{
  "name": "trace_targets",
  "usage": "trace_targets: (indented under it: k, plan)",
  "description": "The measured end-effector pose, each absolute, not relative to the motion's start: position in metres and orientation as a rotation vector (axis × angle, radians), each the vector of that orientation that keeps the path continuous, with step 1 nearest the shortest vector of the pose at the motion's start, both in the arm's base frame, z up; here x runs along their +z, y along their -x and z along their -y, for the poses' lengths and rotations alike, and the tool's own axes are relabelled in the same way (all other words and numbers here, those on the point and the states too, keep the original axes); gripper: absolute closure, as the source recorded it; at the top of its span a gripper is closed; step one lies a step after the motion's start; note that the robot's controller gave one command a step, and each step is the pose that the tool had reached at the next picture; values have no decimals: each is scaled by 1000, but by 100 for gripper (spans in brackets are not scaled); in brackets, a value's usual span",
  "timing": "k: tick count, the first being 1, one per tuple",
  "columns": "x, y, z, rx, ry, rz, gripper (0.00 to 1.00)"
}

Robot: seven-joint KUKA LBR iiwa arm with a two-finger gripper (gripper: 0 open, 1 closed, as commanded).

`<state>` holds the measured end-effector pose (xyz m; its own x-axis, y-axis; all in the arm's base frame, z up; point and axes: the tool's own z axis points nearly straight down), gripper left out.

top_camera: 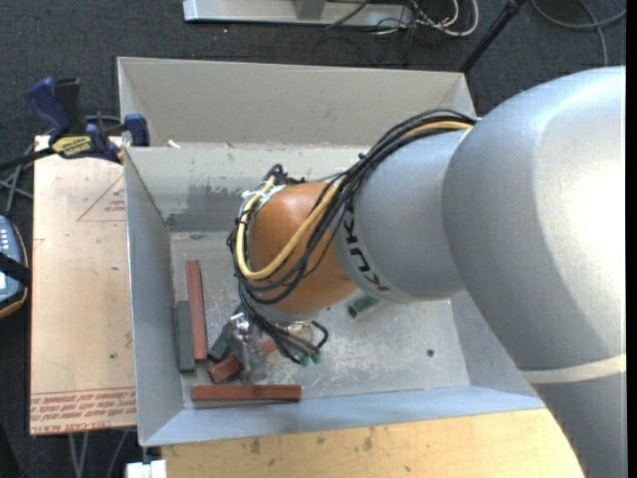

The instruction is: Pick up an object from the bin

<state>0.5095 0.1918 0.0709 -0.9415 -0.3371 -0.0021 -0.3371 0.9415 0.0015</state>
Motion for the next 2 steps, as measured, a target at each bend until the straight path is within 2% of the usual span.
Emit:
trace_targets:
  k: [1,2]
  plan:
    - [72,-513,-191,4,532,-3081,0]
    - [70,-509,-191,3,537,-3093,100]
